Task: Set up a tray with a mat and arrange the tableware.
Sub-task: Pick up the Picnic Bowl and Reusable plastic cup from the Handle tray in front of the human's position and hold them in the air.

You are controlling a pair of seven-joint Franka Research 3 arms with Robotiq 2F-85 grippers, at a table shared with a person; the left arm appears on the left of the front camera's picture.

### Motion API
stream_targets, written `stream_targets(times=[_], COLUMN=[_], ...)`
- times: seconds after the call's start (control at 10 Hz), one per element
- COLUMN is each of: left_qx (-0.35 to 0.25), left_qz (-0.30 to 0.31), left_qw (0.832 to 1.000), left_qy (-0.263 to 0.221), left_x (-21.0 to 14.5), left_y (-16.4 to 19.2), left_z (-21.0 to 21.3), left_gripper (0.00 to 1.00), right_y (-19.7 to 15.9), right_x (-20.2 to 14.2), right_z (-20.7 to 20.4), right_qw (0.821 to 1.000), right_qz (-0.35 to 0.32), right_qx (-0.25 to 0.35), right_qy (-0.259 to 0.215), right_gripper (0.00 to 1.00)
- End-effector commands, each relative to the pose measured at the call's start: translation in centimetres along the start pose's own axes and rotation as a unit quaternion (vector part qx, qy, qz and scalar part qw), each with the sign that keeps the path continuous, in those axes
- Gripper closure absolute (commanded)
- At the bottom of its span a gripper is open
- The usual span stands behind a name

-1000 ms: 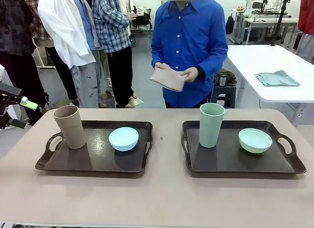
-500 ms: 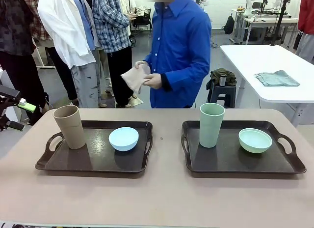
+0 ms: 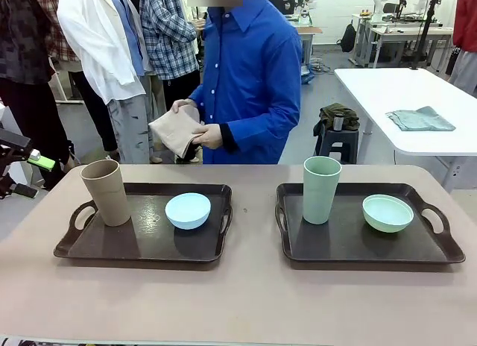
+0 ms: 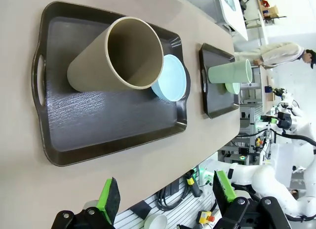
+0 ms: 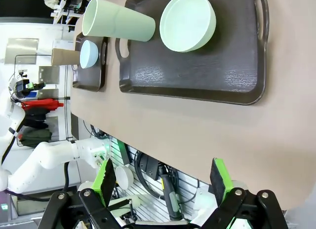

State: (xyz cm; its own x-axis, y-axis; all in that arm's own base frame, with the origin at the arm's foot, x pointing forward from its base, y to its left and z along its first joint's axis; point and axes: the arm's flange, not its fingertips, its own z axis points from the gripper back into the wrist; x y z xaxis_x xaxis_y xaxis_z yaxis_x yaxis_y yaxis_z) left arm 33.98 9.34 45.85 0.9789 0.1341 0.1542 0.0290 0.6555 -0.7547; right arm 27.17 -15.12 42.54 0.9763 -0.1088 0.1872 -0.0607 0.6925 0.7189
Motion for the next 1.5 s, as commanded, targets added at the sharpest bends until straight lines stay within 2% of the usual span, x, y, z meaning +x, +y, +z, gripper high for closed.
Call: stream_targets(times=[0.0,1.4], left_qx=[-0.011,-0.011], left_qz=[-0.006,-0.006], left_qw=[1.000,1.000], left_qy=[-0.002,-0.002], left_x=[0.14,0.14], left_y=[0.16,0.16], left_z=[0.17,0.17], left_gripper=[0.00,0.00], right_y=[-0.12,-0.12], right_x=[0.10,0.10], right_z=[0.07,0.07], right_qw=[1.000,1.000], right_qz=[0.008,0.008], right_qx=[0.012,0.012], right_qy=[-0.004,-0.004], right_gripper=[0.00,0.00])
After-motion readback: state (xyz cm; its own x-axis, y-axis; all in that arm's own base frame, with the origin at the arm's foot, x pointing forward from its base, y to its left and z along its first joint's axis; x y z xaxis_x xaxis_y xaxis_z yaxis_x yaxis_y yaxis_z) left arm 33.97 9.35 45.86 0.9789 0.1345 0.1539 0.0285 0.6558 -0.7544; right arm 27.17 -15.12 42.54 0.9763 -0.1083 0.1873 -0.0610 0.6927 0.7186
